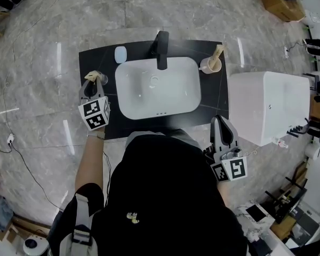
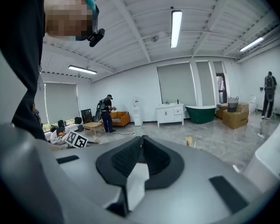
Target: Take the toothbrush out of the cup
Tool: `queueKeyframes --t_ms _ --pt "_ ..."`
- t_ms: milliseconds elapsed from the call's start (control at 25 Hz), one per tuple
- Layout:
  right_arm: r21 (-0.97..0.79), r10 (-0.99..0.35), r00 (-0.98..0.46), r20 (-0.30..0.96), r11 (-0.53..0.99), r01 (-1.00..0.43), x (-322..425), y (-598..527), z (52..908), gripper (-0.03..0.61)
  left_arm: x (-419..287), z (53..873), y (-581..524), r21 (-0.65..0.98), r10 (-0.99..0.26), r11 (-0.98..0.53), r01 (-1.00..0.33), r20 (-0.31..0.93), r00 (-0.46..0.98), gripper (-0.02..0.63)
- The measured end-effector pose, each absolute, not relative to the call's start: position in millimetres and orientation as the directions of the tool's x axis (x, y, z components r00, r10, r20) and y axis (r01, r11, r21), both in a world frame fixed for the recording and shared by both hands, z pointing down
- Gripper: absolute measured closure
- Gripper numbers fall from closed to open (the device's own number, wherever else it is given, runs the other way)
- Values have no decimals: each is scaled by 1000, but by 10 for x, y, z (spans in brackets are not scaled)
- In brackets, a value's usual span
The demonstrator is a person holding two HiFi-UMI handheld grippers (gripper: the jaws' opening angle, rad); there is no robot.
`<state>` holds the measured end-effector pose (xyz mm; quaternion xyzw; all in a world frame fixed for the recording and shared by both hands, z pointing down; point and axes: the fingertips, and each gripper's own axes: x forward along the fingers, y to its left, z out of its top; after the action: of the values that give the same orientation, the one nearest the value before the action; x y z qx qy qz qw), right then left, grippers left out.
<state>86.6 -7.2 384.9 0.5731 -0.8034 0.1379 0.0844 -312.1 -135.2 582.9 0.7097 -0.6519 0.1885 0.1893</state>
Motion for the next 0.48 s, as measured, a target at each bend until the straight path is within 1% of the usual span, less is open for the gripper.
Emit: queueKeyframes --t_ms 160,320,480 --pt "-144 -895 -347 281 318 -937 872 -91 3862 538 -3122 5651 -1355 15 -869 -78 -997 489 76 569" --pt "-200 -900 -372 226 331 -922 846 -153 3765 538 -3109 5405 -1344 -6 -883 -76 -997 464 64 569" --pt "-205 -901 -383 206 343 -917 884 -161 3758 538 -3093 5159 -1320 -18 -896 -63 -998 442 49 569"
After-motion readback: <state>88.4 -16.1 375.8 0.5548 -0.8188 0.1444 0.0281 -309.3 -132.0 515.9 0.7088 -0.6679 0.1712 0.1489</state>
